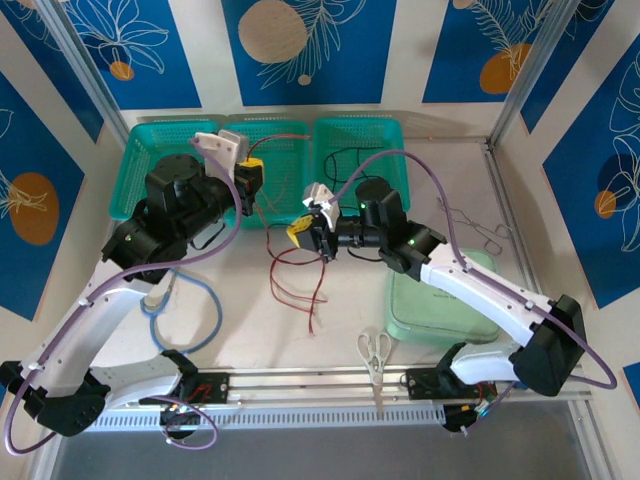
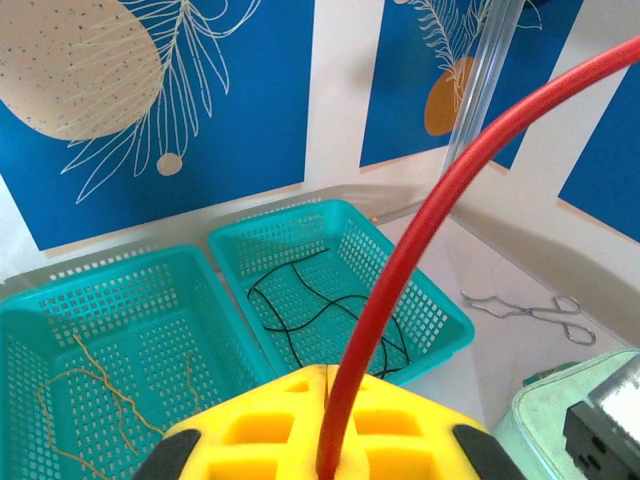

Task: Untangle the cables

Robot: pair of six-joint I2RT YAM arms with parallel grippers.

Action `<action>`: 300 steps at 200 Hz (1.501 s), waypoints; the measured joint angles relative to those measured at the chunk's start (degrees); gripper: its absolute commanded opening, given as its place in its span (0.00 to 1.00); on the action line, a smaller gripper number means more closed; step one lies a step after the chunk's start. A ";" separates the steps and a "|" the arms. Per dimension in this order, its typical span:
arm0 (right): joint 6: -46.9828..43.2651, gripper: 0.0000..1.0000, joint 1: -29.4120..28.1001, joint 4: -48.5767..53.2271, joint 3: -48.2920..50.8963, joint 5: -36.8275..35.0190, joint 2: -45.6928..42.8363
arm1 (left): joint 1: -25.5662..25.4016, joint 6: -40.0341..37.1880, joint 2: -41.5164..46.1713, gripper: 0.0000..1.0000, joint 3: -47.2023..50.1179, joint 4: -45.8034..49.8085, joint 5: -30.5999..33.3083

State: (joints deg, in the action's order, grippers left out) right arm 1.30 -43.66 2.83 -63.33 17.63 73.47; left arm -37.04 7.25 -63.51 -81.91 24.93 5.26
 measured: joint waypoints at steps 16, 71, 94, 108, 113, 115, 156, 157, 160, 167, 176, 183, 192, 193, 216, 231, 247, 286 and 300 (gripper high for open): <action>0.00 0.00 0.83 0.33 0.02 0.15 -0.66 | 0.00 0.04 -0.26 0.00 -0.02 0.00 -0.02; 0.63 0.00 2.69 1.14 0.55 0.63 -3.17 | 0.00 0.79 -2.03 0.00 -0.39 -0.26 -0.07; 0.63 0.00 3.13 1.40 1.05 0.87 -4.07 | 0.00 1.11 -2.93 0.00 -0.72 -0.37 -0.07; 0.66 0.00 3.54 1.60 1.27 1.11 -4.17 | 0.00 1.36 -3.23 0.00 -0.98 -0.39 -0.07; 0.66 0.00 3.67 1.62 1.33 1.16 -4.17 | 0.00 1.42 -3.32 0.00 -0.98 -0.42 -0.07; 0.66 0.00 3.72 1.66 1.33 1.22 -4.17 | 0.00 1.44 -3.32 0.00 -0.98 -0.42 -0.07; 0.68 0.00 4.72 2.69 1.38 0.76 -4.61 | 0.00 1.49 -3.21 0.00 -0.59 -0.76 0.46; 0.66 0.00 4.74 2.69 1.38 0.66 -4.63 | 0.00 1.49 -3.19 0.00 -0.55 -0.81 0.48; 0.72 0.00 4.83 2.67 1.42 0.48 -4.72 | 0.00 1.49 -3.08 0.00 -0.26 -1.05 0.66; 0.87 0.00 5.01 2.58 1.46 0.11 -4.90 | 0.04 1.49 -2.89 0.00 0.31 -1.46 0.90; 1.18 0.00 5.31 2.54 1.46 -0.79 -5.07 | 0.07 1.53 -2.67 0.00 0.83 -1.66 1.07; 1.42 0.00 5.55 2.49 1.44 -1.42 -5.09 | 0.17 1.73 -2.64 0.00 0.90 -1.51 1.11; 1.73 0.00 5.84 2.89 1.29 -2.60 -5.05 | 0.24 1.88 -2.64 0.00 0.90 -1.46 1.27; 1.70 0.00 5.86 2.93 1.27 -2.69 -5.03 | 0.28 1.90 -2.64 0.00 0.90 -1.40 1.27; 1.70 0.00 6.40 4.81 -0.35 -5.84 -4.90 | 0.70 1.97 -2.64 0.00 0.87 -0.63 1.29; 1.70 0.00 6.99 5.42 -1.29 -7.45 -4.92 | 1.14 1.97 -2.64 0.00 0.87 0.00 1.25; 1.81 0.00 8.31 5.99 -1.60 -9.11 -5.14 | 2.21 2.29 -2.64 0.00 0.87 0.52 1.18; 2.16 0.00 11.28 8.11 -2.89 -11.72 -5.44 | 5.20 3.87 -2.75 0.00 0.85 1.77 -0.35; 2.38 0.00 11.91 8.94 -3.89 -12.87 -5.44 | 6.16 4.61 -3.32 0.00 0.81 1.75 -1.38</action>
State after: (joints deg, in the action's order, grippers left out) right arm 3.68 -31.75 11.77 -67.22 4.75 68.03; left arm -30.87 11.86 -66.83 -81.10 26.68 3.88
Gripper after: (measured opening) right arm 0.058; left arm 0.061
